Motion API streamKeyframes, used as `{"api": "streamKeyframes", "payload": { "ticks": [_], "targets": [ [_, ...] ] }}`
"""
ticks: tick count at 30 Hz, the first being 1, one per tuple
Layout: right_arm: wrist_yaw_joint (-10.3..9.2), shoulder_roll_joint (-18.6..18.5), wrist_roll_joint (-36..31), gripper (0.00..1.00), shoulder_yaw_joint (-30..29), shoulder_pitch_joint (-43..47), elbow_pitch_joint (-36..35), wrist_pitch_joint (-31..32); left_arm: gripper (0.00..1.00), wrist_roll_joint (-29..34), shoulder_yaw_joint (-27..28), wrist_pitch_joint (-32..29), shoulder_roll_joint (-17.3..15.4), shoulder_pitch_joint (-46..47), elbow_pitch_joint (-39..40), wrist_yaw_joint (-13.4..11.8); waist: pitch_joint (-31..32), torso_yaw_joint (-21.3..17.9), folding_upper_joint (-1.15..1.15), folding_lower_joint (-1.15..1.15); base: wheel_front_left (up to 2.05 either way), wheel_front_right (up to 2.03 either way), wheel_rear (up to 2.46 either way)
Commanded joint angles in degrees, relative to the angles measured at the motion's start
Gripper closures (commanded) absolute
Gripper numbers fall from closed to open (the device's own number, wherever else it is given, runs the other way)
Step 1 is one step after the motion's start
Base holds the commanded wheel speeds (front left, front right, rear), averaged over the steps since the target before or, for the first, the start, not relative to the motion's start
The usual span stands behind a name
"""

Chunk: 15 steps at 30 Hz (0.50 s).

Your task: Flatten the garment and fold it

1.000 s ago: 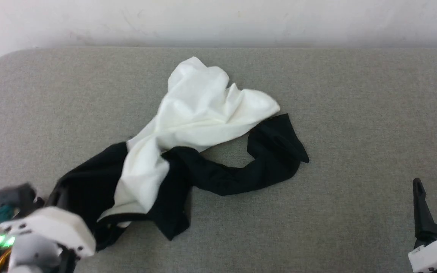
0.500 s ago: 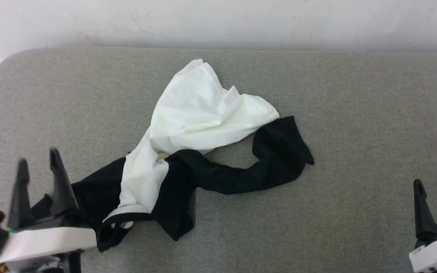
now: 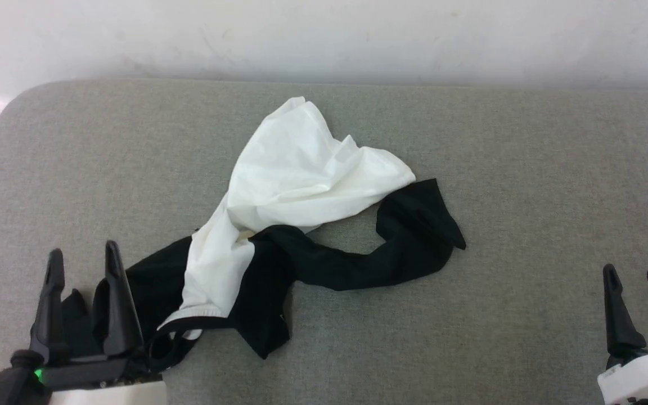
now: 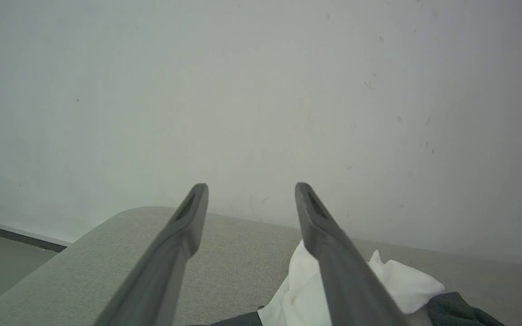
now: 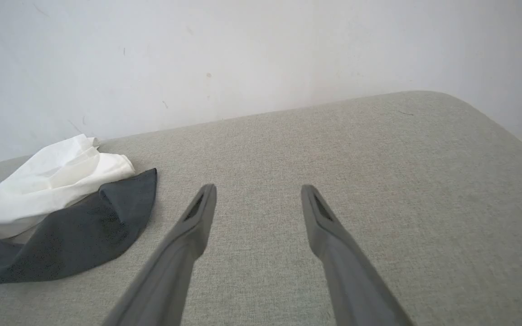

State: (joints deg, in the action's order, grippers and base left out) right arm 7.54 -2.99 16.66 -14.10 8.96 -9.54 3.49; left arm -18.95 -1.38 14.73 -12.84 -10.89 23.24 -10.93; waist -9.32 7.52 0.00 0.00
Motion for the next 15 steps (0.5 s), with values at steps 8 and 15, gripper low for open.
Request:
{"api": "streamKeyframes", "payload": {
  "ticks": [8,15],
  "targets": [
    [-0.05,0.12,-5.3,0.0,5.92,-5.41,-5.42,5.02,0.0,2.94,1.69,0.26,3.18,-0.93,-0.65,3.55,-0.04,1.88,0.0,0.0,0.0,0.0,0.0],
    [-0.05,0.12,-7.05,0.0,14.05,-15.81,-2.01,17.48,0.0,3.56,1.33,0.27,5.58,0.13,-2.28,6.25,-2.25,3.65,0.0,0.0,0.0,0.0,0.0]
  ]
}}
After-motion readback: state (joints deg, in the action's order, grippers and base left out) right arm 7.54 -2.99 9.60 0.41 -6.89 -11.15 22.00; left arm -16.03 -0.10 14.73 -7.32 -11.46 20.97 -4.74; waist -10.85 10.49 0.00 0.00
